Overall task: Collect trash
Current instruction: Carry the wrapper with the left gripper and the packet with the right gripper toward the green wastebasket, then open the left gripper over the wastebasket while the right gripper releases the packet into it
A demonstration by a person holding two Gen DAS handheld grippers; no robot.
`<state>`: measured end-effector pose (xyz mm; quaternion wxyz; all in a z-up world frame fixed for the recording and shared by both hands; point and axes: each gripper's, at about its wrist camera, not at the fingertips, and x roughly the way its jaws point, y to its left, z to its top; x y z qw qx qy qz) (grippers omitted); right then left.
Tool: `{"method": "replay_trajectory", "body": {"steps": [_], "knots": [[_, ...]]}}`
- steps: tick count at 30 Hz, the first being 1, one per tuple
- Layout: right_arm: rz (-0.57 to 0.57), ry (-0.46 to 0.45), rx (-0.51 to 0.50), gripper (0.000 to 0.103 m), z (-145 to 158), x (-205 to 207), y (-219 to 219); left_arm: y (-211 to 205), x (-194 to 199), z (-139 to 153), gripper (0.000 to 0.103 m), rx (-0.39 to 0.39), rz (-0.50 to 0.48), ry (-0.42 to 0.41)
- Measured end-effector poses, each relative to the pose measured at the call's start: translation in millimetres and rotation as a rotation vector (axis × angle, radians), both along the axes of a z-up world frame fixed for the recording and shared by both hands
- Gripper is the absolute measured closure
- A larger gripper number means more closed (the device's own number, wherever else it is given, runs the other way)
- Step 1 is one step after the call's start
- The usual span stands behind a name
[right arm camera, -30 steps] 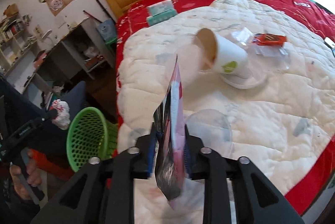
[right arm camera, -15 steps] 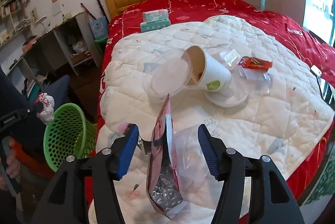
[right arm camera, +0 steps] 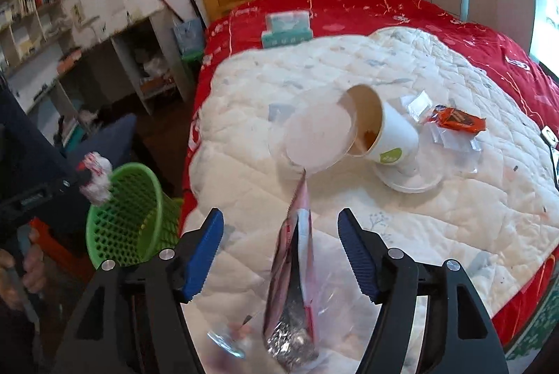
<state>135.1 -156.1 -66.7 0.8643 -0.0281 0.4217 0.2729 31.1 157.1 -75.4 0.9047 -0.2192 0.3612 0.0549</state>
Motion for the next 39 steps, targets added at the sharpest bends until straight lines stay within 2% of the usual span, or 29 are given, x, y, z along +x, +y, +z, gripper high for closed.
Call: {"method": "replay_trajectory", "body": {"steps": [2,4,6,8,10,15,20,26,36,39], "knots": [[0.007,0.047,-0.017,0.041,-11.2,5.6,3.7,1.4,-0.9,-0.7,0.071,-0.001,0.005,0.0],[0.018,0.084,-0.037,0.05,-20.6,6.3,6.6,3.0,-2.1,-1.2,0.071,0.002,0.008,0.001],[0.029,0.08,-0.058,0.057,-23.5,2.5,9.2,4.8,-2.7,-2.7,0.071,-0.003,0.014,0.005],[0.041,0.074,-0.084,0.06,-24.5,-1.5,12.2,6.1,-3.8,-5.0,0.071,-0.01,0.017,0.011],[0.04,0.057,-0.121,0.079,-23.3,-4.1,15.2,6.8,-4.5,-6.9,0.071,-0.013,0.018,0.015],[0.055,0.046,-0.081,0.095,-15.0,-7.8,13.5,6.9,-8.0,-6.2,0.071,-0.012,0.018,0.011],[0.075,0.021,-0.009,0.098,6.2,-13.2,19.4,14.1,-13.7,-5.7,0.071,-0.011,0.037,0.009],[0.146,0.017,0.051,0.098,25.9,-16.2,49.6,27.5,-25.1,-8.5,0.071,-0.001,0.073,0.025],[0.308,0.034,0.08,0.098,28.8,-24.0,140.4,67.0,-44.8,-29.3,0.068,0.037,0.179,0.132],[0.355,0.055,0.081,0.098,23.0,-26.3,170.9,77.7,-51.5,-34.5,0.058,0.029,0.199,0.154]]}}
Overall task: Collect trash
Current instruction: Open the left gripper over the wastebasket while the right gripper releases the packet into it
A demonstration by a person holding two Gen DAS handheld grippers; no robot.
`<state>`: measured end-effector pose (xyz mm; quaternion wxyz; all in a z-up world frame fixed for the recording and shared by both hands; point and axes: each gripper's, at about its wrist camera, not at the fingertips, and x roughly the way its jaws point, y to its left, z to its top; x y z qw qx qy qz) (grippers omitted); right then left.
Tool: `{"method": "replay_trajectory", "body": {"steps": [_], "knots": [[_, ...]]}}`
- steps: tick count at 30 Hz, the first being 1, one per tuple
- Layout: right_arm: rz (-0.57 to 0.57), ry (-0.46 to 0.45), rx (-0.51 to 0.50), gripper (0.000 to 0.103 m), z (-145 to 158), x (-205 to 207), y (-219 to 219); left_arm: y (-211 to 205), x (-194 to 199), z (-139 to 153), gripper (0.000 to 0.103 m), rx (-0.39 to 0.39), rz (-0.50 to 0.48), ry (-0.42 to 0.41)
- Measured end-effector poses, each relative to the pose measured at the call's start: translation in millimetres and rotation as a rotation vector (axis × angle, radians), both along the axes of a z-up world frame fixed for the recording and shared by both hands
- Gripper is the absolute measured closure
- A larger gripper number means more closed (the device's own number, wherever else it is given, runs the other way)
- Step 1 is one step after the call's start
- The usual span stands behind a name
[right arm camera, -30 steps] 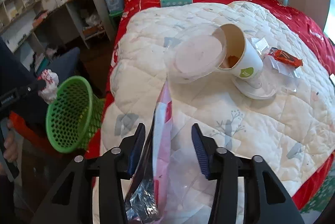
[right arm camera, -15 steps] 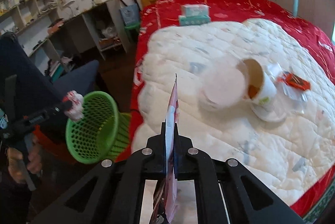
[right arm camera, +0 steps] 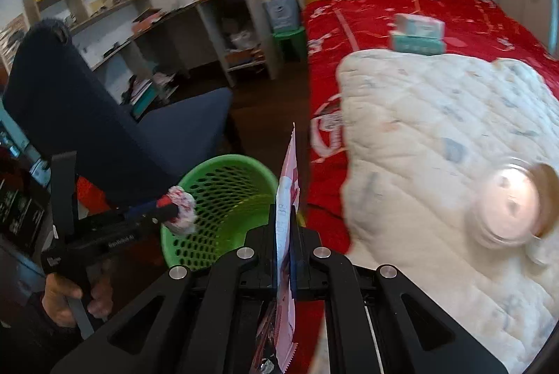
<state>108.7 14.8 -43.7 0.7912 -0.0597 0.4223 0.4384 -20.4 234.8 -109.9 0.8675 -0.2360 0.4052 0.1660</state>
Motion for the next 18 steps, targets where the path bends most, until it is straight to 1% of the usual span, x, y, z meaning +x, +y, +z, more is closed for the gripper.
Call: {"method": "replay_trajectory", "body": {"steps": [1,3,7,9,12,15,17,18], "knots": [[0.01,0.005,0.0,0.098,-1.8,-0.4,6.8,3.5,-3.1,-1.4,0.056,0.001,0.008,0.005],[0.038,0.014,-0.004,0.098,-6.0,-2.5,24.6,9.7,-9.0,-3.5,0.048,-0.002,0.022,0.012],[0.082,0.054,-0.006,0.097,-18.3,-6.1,60.2,20.2,-23.6,-5.7,0.047,-0.011,0.059,0.013],[0.098,0.076,-0.007,0.097,-25.8,-7.8,77.6,24.7,-31.0,-5.1,0.043,-0.014,0.076,0.008],[0.118,0.099,-0.02,0.095,-37.0,-12.1,101.9,30.8,-41.3,-1.6,0.041,-0.008,0.102,0.0],[0.127,0.137,-0.011,0.088,-46.1,-14.2,121.4,36.9,-47.8,-0.5,0.038,-0.007,0.124,-0.009],[0.123,0.157,0.009,0.087,-50.4,-14.9,127.4,39.2,-50.3,0.2,0.037,-0.012,0.131,-0.014],[0.12,0.175,0.02,0.078,-52.6,-14.0,131.3,40.2,-51.5,-0.1,0.035,-0.013,0.134,-0.014]]}}
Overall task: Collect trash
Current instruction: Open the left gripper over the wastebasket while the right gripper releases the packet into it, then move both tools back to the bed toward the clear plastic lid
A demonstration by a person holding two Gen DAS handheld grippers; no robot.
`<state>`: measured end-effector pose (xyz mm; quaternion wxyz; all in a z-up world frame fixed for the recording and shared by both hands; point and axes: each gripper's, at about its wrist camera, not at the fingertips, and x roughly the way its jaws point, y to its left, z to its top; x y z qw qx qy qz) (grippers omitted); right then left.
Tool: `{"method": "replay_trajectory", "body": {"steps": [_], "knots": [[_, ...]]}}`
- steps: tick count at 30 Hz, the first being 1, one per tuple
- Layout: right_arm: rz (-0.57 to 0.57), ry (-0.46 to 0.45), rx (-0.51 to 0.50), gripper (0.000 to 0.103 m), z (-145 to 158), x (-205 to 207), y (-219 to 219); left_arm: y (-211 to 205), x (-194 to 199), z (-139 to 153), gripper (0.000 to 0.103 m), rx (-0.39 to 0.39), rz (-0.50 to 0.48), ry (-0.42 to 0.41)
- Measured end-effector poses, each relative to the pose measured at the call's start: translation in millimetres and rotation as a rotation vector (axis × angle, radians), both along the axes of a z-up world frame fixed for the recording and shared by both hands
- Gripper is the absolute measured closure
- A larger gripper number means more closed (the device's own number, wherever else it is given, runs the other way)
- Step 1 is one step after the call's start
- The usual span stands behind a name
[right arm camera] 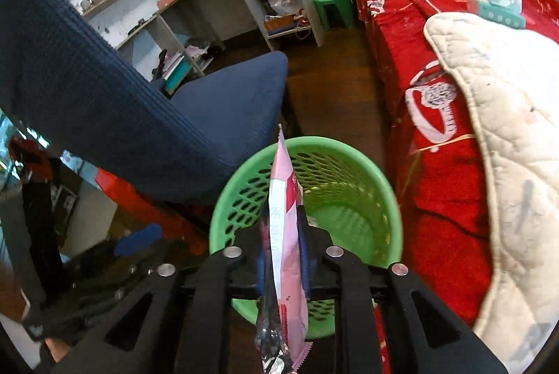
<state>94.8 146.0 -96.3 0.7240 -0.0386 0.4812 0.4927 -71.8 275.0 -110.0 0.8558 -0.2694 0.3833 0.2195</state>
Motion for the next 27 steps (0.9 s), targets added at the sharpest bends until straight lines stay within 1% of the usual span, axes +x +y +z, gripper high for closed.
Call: {"method": "replay_trajectory", "body": {"steps": [1,2,4,6,8,10,13,15,18,22,24,27], "knots": [[-0.003,0.009,0.007,0.069,0.0,-0.3,-0.3,1.2,-1.4,0.0,0.035,-0.002,0.003,-0.001],[-0.012,0.01,0.013,0.065,0.4,-0.3,-1.2,1.8,-1.6,-0.1,0.034,-0.003,0.006,-0.003],[-0.017,0.005,0.026,0.05,3.1,-0.7,-6.9,1.6,-1.6,0.7,0.032,-0.003,0.01,-0.008],[-0.019,-0.013,0.032,0.045,8.5,-3.5,-17.0,1.4,-1.2,1.5,0.031,-0.006,0.011,-0.012],[-0.031,-0.058,0.023,0.041,14.7,-6.0,-29.1,-1.9,0.5,3.2,0.031,-0.006,0.005,-0.016],[-0.054,-0.094,0.018,0.029,20.0,-7.2,-46.2,-7.2,3.3,5.2,0.029,0.001,-0.006,-0.019],[-0.102,-0.146,0.007,0.02,28.9,-9.9,-76.2,-17.2,10.9,8.0,0.027,0.004,-0.028,-0.028],[-0.144,-0.189,-0.009,0.016,32.5,-12.7,-100.4,-25.1,17.1,9.5,0.026,0.004,-0.046,-0.032],[-0.211,-0.233,-0.043,0.013,31.8,-13.5,-130.9,-39.0,29.0,11.8,0.024,0.003,-0.081,-0.039],[-0.313,-0.258,-0.087,0.012,28.3,-13.1,-178.6,-61.4,47.3,15.1,0.023,0.01,-0.143,-0.042],[-0.37,-0.266,-0.114,0.012,27.1,-12.4,-204.9,-72.4,56.5,16.6,0.021,0.015,-0.17,-0.042],[-0.446,-0.274,-0.13,0.012,26.9,-11.6,-240.1,-84.7,65.3,16.9,0.02,-0.004,-0.199,-0.046]]}}
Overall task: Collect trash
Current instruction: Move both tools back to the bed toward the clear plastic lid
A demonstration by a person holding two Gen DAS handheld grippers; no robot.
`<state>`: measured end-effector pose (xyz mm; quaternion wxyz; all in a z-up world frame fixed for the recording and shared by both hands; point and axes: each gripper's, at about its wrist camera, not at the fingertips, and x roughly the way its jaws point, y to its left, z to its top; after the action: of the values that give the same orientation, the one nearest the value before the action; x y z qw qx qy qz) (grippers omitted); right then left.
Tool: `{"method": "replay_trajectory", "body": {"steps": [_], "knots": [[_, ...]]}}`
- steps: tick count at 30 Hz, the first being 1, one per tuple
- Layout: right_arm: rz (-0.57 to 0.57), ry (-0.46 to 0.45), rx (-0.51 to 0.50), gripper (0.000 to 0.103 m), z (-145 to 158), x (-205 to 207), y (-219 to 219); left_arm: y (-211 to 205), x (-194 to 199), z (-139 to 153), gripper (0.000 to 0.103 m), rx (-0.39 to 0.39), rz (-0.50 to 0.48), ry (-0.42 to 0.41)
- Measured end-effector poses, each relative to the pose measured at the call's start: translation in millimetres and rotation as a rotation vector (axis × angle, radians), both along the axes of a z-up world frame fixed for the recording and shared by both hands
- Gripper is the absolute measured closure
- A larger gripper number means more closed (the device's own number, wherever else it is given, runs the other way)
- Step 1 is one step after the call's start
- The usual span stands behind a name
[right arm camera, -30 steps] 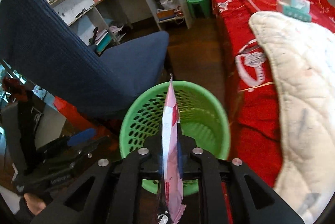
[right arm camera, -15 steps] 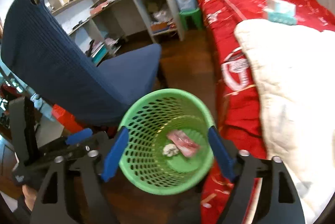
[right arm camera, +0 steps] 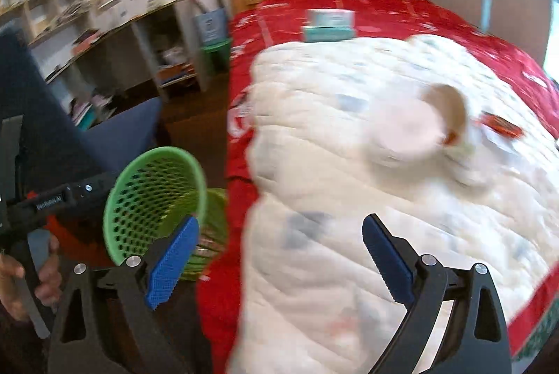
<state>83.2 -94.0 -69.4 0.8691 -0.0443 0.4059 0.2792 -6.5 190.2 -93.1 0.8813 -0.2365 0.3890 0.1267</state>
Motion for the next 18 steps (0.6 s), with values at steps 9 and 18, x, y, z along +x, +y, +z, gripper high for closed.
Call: {"method": "replay_trajectory", "body": {"steps": [9,18], "knots": [[-0.148,-0.002,-0.033,0.011,-10.2,15.0,-82.1,-40.9,28.3,4.5,0.02,-0.002,-0.104,-0.005],[-0.134,0.087,0.007,0.016,-33.7,31.4,-98.7,-68.7,45.9,9.7,0.02,0.019,-0.171,-0.005]]}}
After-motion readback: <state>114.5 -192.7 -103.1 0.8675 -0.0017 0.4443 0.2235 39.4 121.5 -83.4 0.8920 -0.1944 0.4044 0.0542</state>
